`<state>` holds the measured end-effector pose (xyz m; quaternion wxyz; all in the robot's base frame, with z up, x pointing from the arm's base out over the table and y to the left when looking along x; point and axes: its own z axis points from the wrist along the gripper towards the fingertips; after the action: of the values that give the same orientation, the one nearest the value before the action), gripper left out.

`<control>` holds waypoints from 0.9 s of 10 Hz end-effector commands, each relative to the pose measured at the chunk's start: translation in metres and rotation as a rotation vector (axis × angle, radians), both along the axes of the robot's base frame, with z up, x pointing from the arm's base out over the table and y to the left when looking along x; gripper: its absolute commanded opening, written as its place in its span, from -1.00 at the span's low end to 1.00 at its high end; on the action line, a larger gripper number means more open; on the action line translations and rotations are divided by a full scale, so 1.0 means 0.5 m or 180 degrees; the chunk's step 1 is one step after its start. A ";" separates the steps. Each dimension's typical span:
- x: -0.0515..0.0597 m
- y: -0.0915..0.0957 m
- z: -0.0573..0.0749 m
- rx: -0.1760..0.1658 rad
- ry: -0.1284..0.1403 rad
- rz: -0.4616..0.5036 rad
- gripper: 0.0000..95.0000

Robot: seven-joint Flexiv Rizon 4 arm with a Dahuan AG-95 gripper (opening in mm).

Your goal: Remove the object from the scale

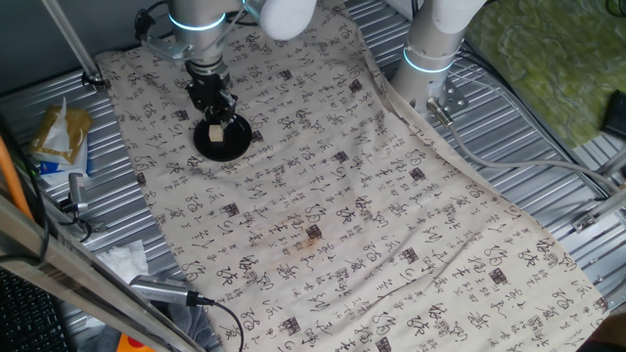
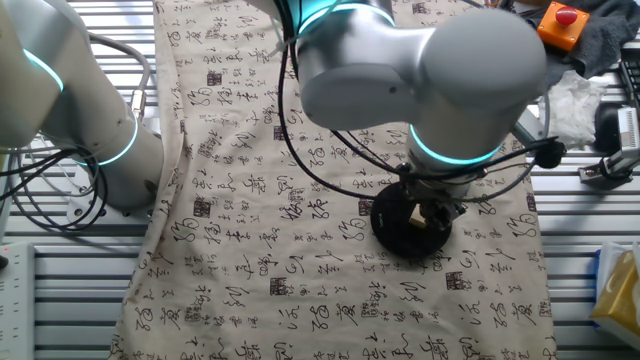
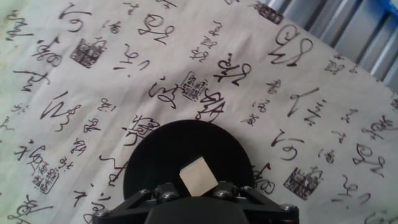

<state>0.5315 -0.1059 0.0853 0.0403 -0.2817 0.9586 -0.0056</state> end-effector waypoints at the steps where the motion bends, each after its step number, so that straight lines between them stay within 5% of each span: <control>1: 0.002 -0.002 -0.001 0.0020 -0.0005 0.0008 -0.20; 4: 0.005 0.000 -0.003 0.0015 -0.0001 0.0057 -0.20; 5: 0.011 0.004 -0.006 0.0015 -0.0003 0.0086 0.20; 9: 0.027 0.016 -0.025 0.0063 -0.0014 0.0420 0.20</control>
<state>0.5448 -0.0987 0.0726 0.0451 -0.3398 0.9394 0.0039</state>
